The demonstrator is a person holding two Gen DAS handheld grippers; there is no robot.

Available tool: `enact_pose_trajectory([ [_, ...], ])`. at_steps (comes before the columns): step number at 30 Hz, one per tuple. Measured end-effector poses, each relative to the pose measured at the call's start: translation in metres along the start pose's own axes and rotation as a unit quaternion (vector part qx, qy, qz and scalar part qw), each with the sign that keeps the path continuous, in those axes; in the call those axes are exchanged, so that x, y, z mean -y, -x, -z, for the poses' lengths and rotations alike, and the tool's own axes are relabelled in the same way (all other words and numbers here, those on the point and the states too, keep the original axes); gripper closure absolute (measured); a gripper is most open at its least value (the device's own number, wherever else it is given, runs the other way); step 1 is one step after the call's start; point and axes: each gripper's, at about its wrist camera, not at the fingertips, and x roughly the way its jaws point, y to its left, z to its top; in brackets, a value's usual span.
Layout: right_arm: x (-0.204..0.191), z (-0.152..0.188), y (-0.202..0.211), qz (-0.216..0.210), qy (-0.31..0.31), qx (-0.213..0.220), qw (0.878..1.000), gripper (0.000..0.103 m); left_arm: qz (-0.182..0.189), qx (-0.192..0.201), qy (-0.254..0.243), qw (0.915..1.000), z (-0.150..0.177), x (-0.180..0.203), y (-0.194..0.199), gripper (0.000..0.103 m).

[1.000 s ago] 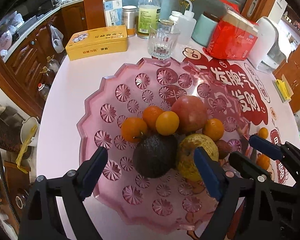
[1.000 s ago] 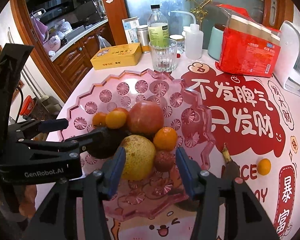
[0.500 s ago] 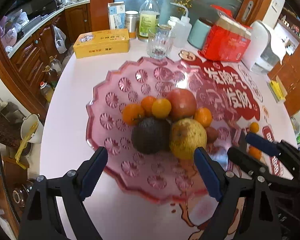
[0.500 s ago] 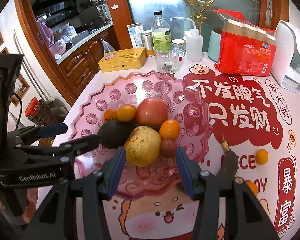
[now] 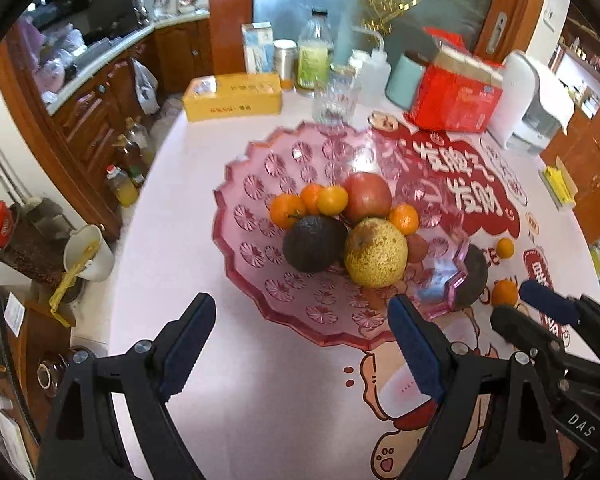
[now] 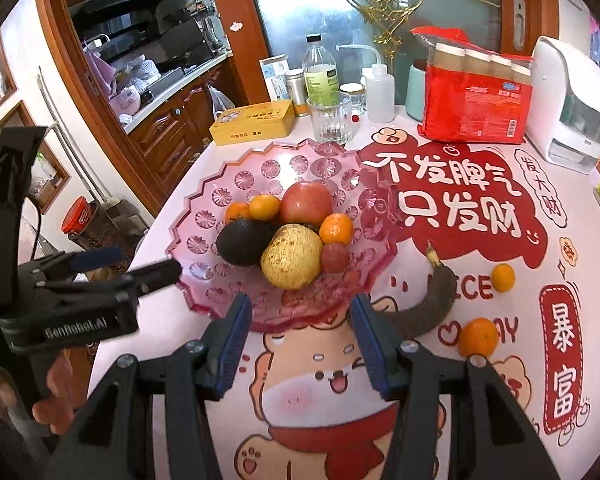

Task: Organize fruits
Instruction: 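Withdraw both tools from the bowl toward the remaining fruits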

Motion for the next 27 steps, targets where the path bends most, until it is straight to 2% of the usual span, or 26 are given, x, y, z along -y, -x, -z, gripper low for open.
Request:
enact_pose_trajectory([
  [6, 0.005, 0.007, 0.032, 0.009, -0.002, 0.025, 1.0, 0.051, 0.003, 0.031, 0.01, 0.9995, 0.003, 0.01, 0.036, 0.016],
  [13, 0.019, 0.016, 0.062, 0.013, -0.014, 0.046, 0.999, 0.051, 0.001, 0.061, -0.008, 0.9981, 0.018, 0.037, 0.069, 0.016],
  [19, 0.041, 0.02, 0.08, 0.008, -0.019, 0.059, 0.998, 0.051, -0.013, 0.091, -0.008, 0.9957, 0.027, 0.064, 0.091, 0.016],
  [27, 0.089, 0.017, 0.1, -0.001, 0.0, 0.065, 0.998, 0.051, -0.033, 0.124, 0.005, 0.9918, 0.03, 0.115, 0.108, 0.016],
])
